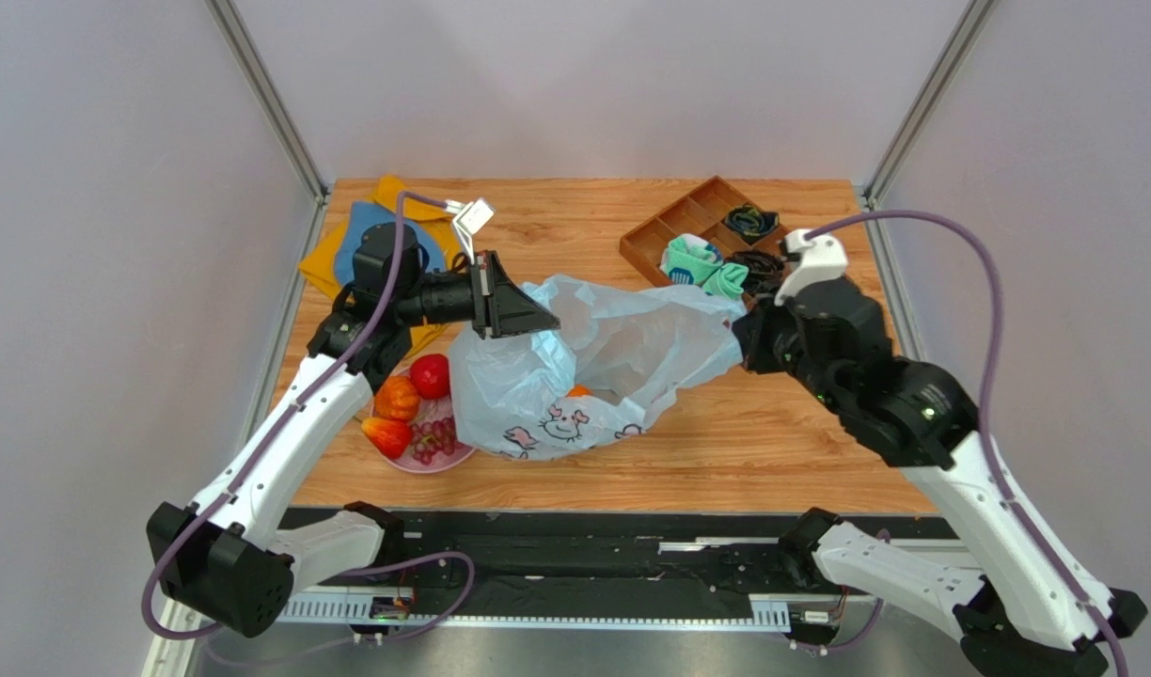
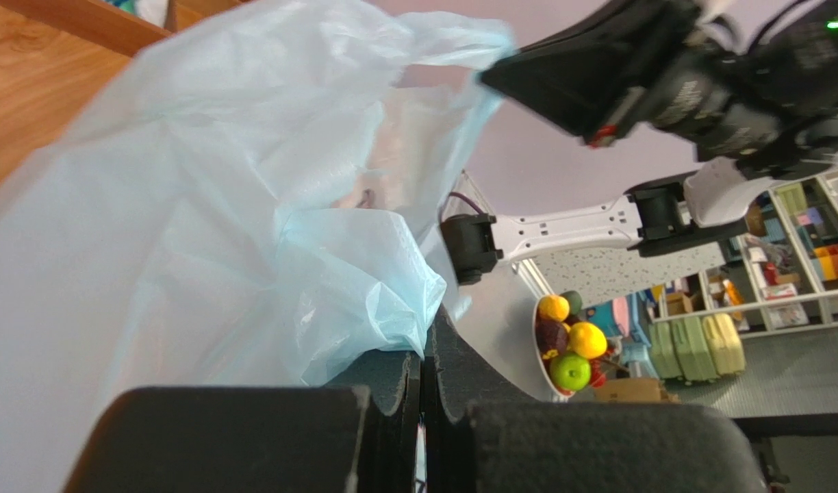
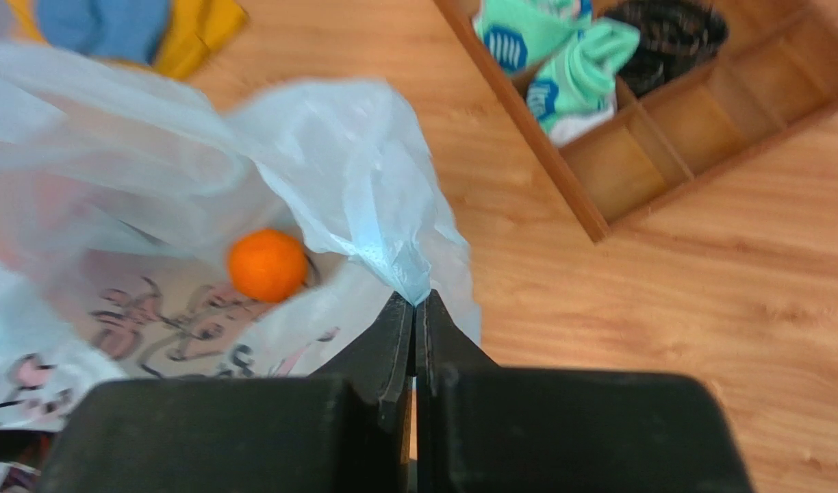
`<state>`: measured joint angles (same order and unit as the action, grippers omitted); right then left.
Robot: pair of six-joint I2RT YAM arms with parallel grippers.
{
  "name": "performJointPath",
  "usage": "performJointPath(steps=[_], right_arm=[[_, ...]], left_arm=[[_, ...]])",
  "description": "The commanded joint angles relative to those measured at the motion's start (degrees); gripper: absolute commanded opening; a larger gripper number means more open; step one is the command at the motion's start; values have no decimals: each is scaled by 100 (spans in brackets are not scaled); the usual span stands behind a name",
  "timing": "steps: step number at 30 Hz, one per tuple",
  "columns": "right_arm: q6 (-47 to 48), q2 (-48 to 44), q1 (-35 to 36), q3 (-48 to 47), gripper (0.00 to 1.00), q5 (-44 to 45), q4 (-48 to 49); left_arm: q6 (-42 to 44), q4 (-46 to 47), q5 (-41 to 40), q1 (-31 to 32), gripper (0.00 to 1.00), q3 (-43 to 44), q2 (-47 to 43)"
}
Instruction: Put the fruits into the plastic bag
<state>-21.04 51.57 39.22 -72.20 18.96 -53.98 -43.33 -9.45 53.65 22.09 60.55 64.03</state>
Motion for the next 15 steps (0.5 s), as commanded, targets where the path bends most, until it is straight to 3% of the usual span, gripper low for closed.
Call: performJointPath(steps=[1, 5, 11, 15], right_arm=[[179, -306, -11, -716, 0, 125, -139], [39, -297, -2, -313, 0, 178, -105], [-234, -595, -11, 514, 0, -252, 291], [-269, -622, -2, 558, 0, -270, 274]], left_arm=[[527, -364, -232, -38, 0, 448, 39], [843, -627, -538, -55, 0, 405, 267], [1968, -1839, -1522, -64, 0, 501, 619], [2171, -1868, -1489, -64, 0, 475, 585]])
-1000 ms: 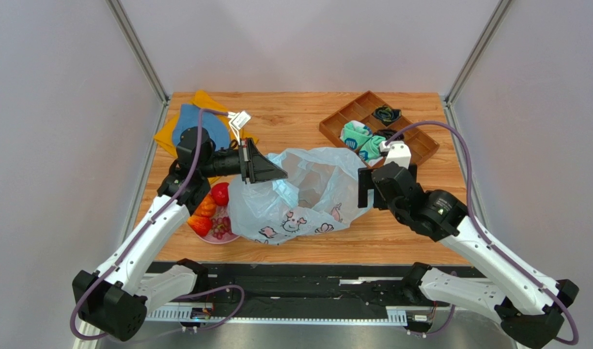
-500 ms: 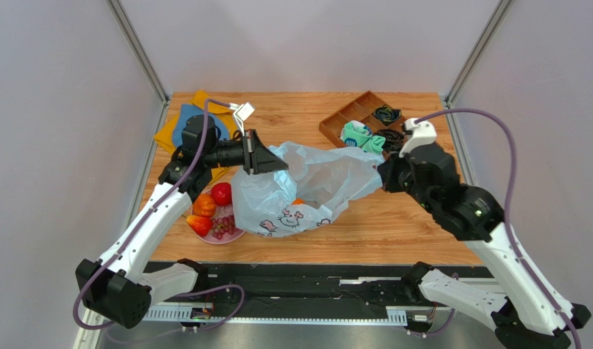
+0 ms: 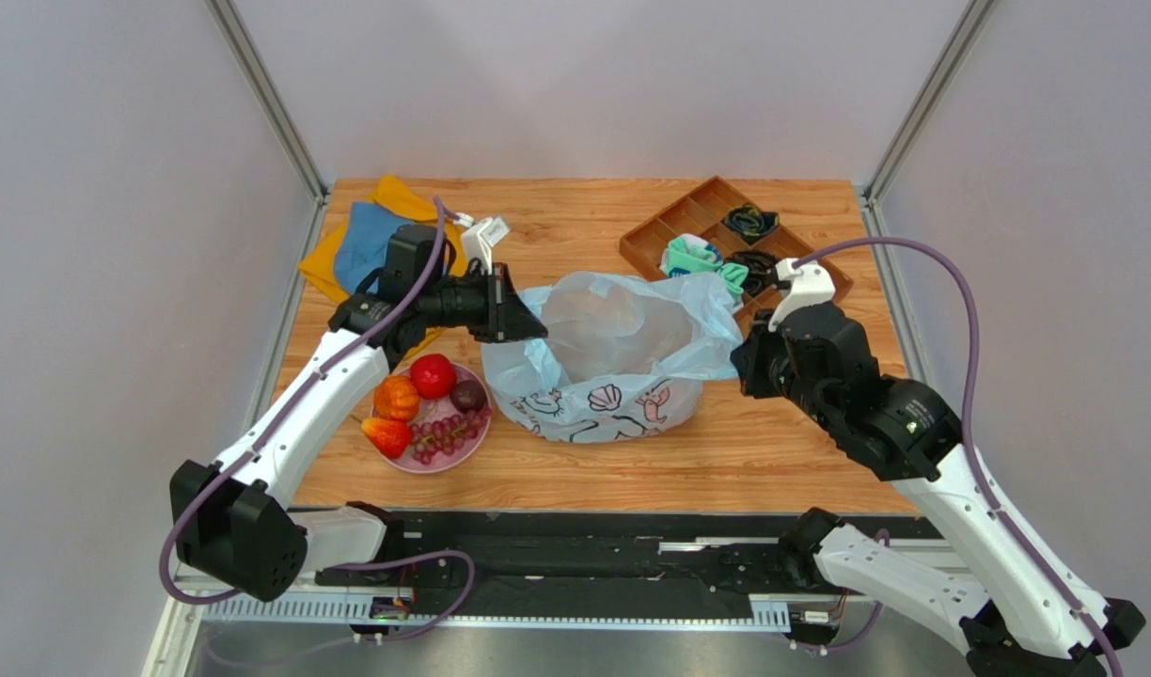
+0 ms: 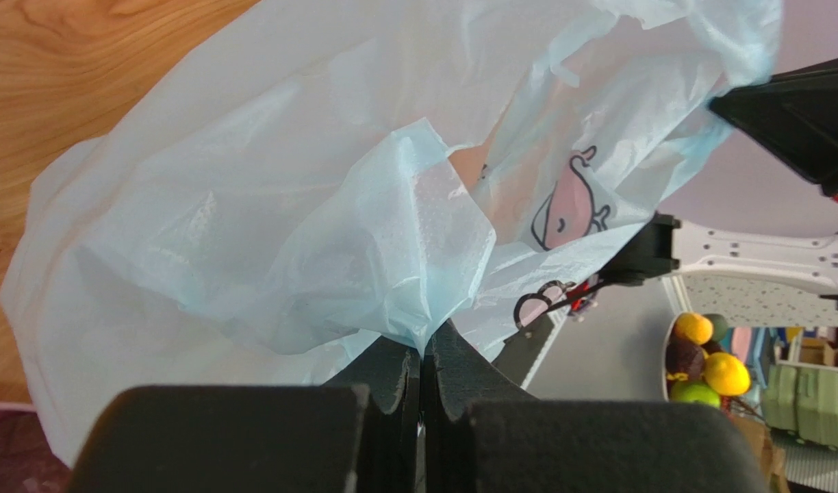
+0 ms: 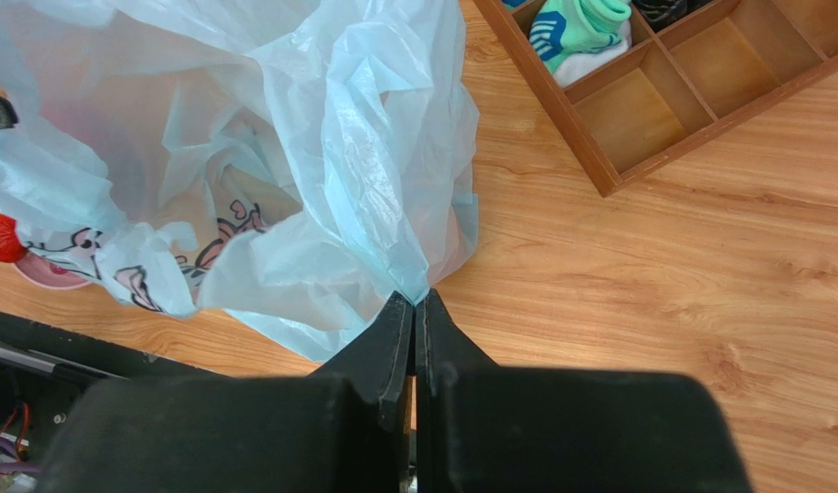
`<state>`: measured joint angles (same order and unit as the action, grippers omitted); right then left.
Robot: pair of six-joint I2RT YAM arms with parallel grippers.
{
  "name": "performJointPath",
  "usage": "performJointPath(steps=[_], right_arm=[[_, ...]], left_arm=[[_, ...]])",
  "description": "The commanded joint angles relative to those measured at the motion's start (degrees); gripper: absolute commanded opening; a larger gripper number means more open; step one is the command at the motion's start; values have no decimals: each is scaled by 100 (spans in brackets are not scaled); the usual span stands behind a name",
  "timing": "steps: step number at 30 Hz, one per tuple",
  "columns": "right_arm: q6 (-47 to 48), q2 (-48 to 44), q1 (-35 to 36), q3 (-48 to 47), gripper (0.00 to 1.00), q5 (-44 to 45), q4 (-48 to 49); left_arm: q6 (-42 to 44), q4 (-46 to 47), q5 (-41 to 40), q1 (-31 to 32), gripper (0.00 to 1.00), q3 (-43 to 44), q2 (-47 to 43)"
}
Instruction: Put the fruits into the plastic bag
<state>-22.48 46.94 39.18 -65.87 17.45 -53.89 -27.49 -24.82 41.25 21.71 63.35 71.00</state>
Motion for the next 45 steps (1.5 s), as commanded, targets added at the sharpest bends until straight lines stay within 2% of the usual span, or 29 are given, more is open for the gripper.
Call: performJointPath(steps=[1, 3, 4, 7, 11, 13, 17, 21, 24, 25, 27, 31, 34, 36, 39, 40, 43, 45], right_arm=[[-116, -167, -7, -93, 0, -119, 265], [-108, -159, -7, -111, 0, -111, 265], [-107, -159, 2, -119, 0, -93, 274], [-142, -159, 2, -120, 0, -102, 300], [-134, -150, 2, -84, 0, -58, 326], [-125, -115, 2, -76, 0, -23, 335], [-108, -80, 2, -67, 0, -31, 361], [-90, -71, -7, -40, 0, -40, 414], [-99, -71, 2, -23, 0, -66, 449], [-99, -106, 2, -23, 0, -75, 467], [-99, -106, 2, -5, 0, -84, 502], [-99, -158, 2, 91, 0, -163, 590], [-72, -185, -7, 118, 0, -198, 643], [-46, -185, -7, 153, 0, -207, 686], [-28, -167, 2, 223, 0, -225, 765], [-20, -176, -7, 232, 0, -233, 774], [-11, -150, 2, 267, 0, -260, 827], [-2, -167, -7, 293, 0, -260, 853]], left_arm=[[578, -305, -223, -18, 9, 186, -148], [613, -252, -223, -18, 25, 212, -271], [639, -260, -223, -18, 45, 221, -323], [709, -252, -249, -27, 78, 248, -613], [614, -120, 110, -420, 87, 239, -956], [482, 72, 242, -667, 96, 143, -1323], [700, -40, -73, -1256, 97, 99, -1957], [841, -75, -486, -1538, 99, 11, -2441], [1052, -540, -1345, -1767, 99, 81, -2512], [1174, -872, -2157, -1802, 99, 81, -2504], [1237, -1103, -2839, -1951, 99, -7, -2477], [1368, -1253, -3245, -2321, 99, -305, -2206], [1491, -1315, -3501, -2312, 93, -455, -1942], [1518, -1245, -3335, -2321, 85, -631, -1819], [1483, -1218, -3263, -2189, 81, -868, -1704], [1500, -1227, -3325, -1806, 80, -938, -1652], [1597, -1446, -3553, -1330, 79, -913, -1353], [1658, -1604, -3651, -1249, 77, -860, -1064]])
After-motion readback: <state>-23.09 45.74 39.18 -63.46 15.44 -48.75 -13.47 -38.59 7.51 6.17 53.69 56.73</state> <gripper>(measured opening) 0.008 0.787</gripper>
